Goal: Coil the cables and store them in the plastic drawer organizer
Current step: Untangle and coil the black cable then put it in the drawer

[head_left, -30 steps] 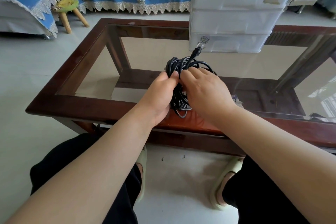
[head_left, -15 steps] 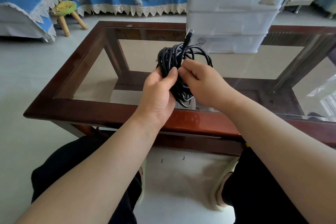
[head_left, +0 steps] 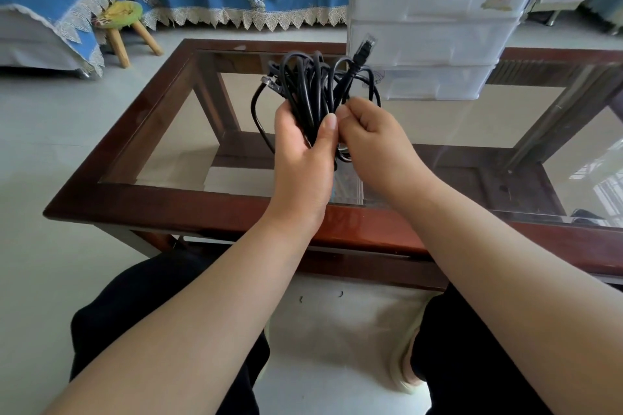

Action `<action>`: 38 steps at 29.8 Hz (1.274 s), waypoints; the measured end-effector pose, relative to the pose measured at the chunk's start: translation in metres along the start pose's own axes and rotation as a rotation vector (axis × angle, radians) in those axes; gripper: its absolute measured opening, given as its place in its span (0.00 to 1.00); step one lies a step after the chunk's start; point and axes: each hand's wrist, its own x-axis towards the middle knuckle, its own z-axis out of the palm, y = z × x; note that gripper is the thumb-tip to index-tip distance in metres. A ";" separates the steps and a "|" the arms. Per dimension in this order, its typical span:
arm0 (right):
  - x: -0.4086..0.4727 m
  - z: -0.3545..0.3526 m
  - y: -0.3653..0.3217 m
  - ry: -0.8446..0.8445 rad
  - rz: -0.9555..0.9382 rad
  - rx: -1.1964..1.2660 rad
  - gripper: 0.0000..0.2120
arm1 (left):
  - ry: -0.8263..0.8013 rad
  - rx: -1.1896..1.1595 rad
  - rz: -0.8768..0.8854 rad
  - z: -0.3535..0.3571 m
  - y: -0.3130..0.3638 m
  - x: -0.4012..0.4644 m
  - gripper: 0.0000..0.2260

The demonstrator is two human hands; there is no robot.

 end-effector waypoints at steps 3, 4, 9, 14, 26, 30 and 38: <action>0.002 -0.003 -0.003 -0.080 0.144 0.158 0.18 | -0.042 0.044 0.043 -0.002 0.000 -0.001 0.17; 0.003 -0.004 -0.002 -0.126 0.200 0.260 0.19 | -0.061 0.077 0.065 -0.003 0.001 -0.001 0.17; 0.009 -0.018 -0.001 -0.329 0.492 0.562 0.19 | -0.157 0.317 0.194 -0.008 0.007 0.000 0.15; 0.008 -0.028 0.006 -0.505 0.722 0.839 0.19 | -0.355 0.543 0.396 -0.020 0.018 0.004 0.19; 0.005 -0.040 0.020 -0.631 0.716 0.692 0.23 | -0.612 0.970 0.878 -0.036 0.023 0.016 0.16; 0.005 -0.049 0.025 -0.631 0.683 0.708 0.15 | -0.651 1.049 0.935 -0.039 0.024 0.014 0.14; -0.009 -0.046 0.048 -0.457 0.515 0.662 0.16 | -0.563 1.067 0.964 -0.050 0.016 0.005 0.19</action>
